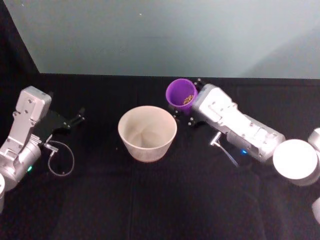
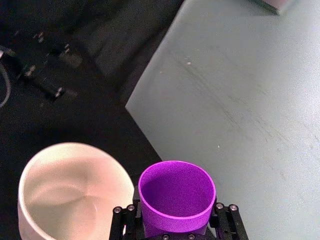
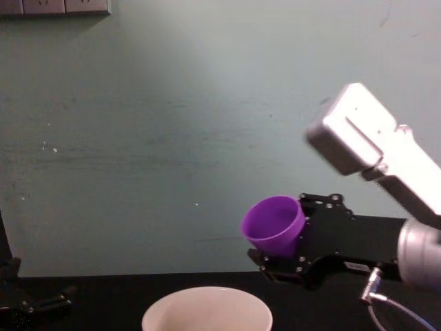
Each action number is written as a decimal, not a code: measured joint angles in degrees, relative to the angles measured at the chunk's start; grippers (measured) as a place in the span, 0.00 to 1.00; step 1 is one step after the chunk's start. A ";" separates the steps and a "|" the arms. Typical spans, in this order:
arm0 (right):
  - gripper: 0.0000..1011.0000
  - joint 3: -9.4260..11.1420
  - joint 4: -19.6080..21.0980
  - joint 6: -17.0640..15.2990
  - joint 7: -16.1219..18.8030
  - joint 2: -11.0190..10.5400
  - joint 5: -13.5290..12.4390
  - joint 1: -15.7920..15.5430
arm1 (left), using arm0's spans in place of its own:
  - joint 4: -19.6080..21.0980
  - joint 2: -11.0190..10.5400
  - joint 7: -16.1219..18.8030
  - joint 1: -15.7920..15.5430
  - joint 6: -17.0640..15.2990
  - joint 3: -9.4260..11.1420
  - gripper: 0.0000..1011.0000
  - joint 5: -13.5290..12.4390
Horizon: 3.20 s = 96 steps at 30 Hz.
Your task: Pick up the cup and pour the mung beans from the cup into the bowl.
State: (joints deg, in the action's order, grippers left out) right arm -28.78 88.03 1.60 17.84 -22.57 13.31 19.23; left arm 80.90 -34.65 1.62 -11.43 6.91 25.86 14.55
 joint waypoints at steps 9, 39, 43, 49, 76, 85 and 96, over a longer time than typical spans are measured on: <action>0.72 -4.58 -0.59 -2.56 2.96 0.30 9.20 4.67 | 0.00 0.00 0.00 0.00 0.00 0.00 0.99 0.00; 0.72 -14.50 -1.77 -7.40 -1.38 1.37 37.21 8.59 | 0.00 0.00 0.00 0.00 0.00 0.00 0.99 0.00; 0.72 -14.64 -1.77 -7.31 -1.42 1.51 38.65 8.46 | 0.00 0.00 0.00 0.00 0.00 0.00 0.99 0.00; 0.72 -15.32 -1.88 -7.13 -1.83 1.58 41.15 8.45 | 0.00 0.00 0.00 0.00 0.00 0.00 0.99 0.00; 0.72 -17.42 -2.10 -7.42 -2.94 1.14 49.22 8.83 | 0.00 0.00 0.00 0.00 0.00 0.00 0.99 0.00; 0.72 -17.43 -2.04 -7.42 -3.05 1.09 49.76 8.75 | 0.00 0.00 0.00 0.00 0.00 0.00 0.99 0.00; 0.72 -17.66 -2.17 -7.38 -3.13 1.08 50.46 8.84 | 0.00 0.00 0.00 0.00 0.00 0.00 0.99 0.00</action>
State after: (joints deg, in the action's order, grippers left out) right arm -46.44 85.86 -5.77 14.70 -21.49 63.77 28.06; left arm 80.90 -34.64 1.62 -11.43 6.91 25.86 14.55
